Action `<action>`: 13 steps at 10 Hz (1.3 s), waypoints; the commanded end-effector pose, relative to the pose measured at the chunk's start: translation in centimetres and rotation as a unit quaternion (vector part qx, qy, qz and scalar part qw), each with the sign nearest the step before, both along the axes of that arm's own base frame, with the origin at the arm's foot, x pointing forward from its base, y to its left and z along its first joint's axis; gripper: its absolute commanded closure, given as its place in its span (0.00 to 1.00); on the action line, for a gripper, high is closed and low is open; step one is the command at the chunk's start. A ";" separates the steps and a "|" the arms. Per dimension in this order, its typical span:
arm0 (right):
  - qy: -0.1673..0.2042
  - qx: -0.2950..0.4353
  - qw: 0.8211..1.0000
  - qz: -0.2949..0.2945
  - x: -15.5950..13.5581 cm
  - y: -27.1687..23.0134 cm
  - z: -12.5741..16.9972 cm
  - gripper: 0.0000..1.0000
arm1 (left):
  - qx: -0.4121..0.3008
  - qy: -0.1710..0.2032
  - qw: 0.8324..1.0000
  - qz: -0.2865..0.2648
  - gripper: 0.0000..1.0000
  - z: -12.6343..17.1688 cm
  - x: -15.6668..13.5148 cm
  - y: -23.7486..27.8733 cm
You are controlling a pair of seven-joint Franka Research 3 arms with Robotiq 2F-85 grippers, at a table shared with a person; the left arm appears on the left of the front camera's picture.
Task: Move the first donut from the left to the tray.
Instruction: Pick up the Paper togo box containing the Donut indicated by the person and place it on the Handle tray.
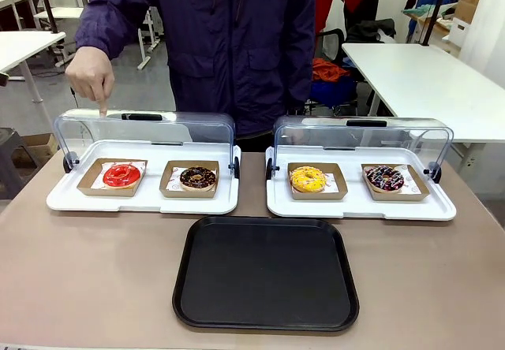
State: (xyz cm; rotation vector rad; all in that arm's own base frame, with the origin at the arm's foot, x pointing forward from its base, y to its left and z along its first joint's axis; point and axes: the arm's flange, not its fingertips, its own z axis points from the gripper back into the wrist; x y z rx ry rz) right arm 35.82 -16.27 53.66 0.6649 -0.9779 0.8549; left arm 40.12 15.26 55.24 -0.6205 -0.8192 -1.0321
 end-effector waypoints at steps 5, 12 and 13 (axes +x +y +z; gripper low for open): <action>-0.013 0.004 1.000 0.003 0.2 0.0 0.1 0.00 | 0.217 0.043 0.960 -0.173 0.00 -4.4 2.3 -7.0; -0.013 0.004 1.000 0.003 0.2 0.0 0.1 0.00 | 0.362 -0.051 0.912 -0.186 0.00 -15.7 4.9 -11.1; -0.013 0.004 1.000 0.003 0.2 0.0 0.1 0.00 | 0.364 -0.041 0.912 -0.185 0.00 -16.5 5.4 -11.4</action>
